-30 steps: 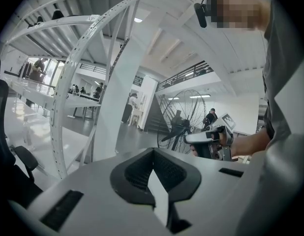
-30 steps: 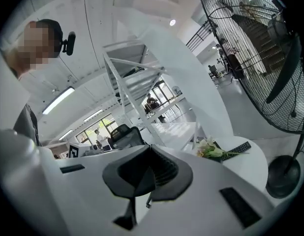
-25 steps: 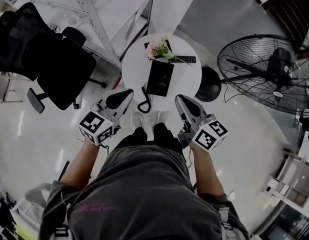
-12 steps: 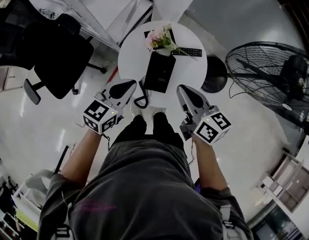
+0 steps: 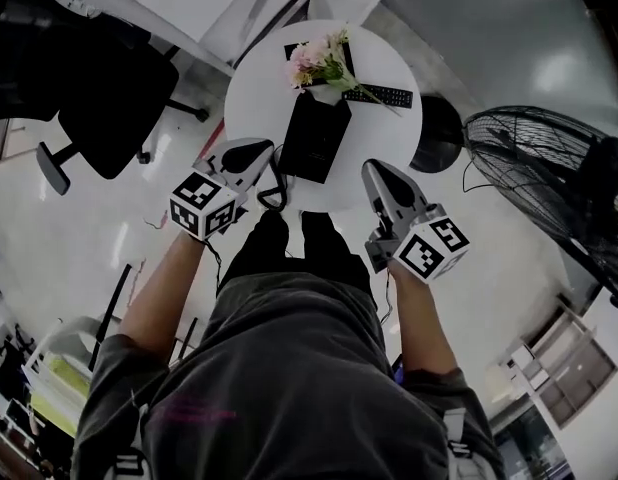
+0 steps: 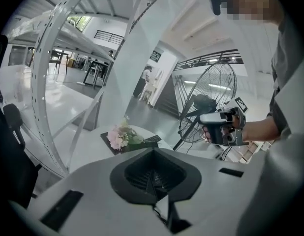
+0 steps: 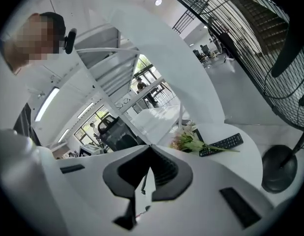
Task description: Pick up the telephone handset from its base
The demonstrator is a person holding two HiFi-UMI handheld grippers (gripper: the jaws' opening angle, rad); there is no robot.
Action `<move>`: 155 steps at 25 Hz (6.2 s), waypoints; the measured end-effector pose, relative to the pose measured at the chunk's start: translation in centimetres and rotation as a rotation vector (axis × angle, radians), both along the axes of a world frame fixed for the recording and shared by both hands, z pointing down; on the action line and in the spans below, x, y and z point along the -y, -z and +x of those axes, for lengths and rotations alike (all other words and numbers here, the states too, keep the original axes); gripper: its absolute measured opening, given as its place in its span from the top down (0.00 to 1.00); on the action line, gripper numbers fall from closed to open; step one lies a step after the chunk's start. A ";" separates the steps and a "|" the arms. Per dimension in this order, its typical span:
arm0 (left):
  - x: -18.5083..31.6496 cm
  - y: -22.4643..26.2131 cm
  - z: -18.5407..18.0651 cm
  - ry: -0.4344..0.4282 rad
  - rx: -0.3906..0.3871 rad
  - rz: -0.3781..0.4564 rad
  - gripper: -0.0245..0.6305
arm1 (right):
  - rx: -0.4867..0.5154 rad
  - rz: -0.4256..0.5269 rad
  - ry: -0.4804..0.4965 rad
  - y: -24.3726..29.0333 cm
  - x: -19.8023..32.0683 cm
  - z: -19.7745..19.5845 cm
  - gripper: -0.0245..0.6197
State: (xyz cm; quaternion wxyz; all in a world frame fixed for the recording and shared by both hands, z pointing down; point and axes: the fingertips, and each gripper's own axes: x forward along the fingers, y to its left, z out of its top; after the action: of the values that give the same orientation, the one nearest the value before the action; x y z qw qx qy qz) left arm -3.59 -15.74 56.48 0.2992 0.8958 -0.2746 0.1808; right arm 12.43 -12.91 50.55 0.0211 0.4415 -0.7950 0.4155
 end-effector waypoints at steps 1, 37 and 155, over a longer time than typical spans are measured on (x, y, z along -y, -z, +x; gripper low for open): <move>0.2 -0.7 0.2 -0.003 0.002 -0.011 0.94 | -0.001 -0.009 0.002 -0.4 0.1 0.2 0.93; 0.1 -14.9 4.7 -0.251 -0.121 -0.396 0.76 | -0.039 -0.179 0.046 -8.1 -0.9 1.5 0.93; -7.2 25.1 -5.9 -0.089 -0.389 0.273 0.84 | -0.057 0.340 0.007 16.8 -5.6 -5.7 0.93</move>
State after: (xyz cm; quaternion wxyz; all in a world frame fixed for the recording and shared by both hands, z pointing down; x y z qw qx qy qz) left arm -9.50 -8.52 31.38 0.2142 0.9571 -0.1939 -0.0212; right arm 6.72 -7.26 33.77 -0.0299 0.4475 -0.8544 0.2624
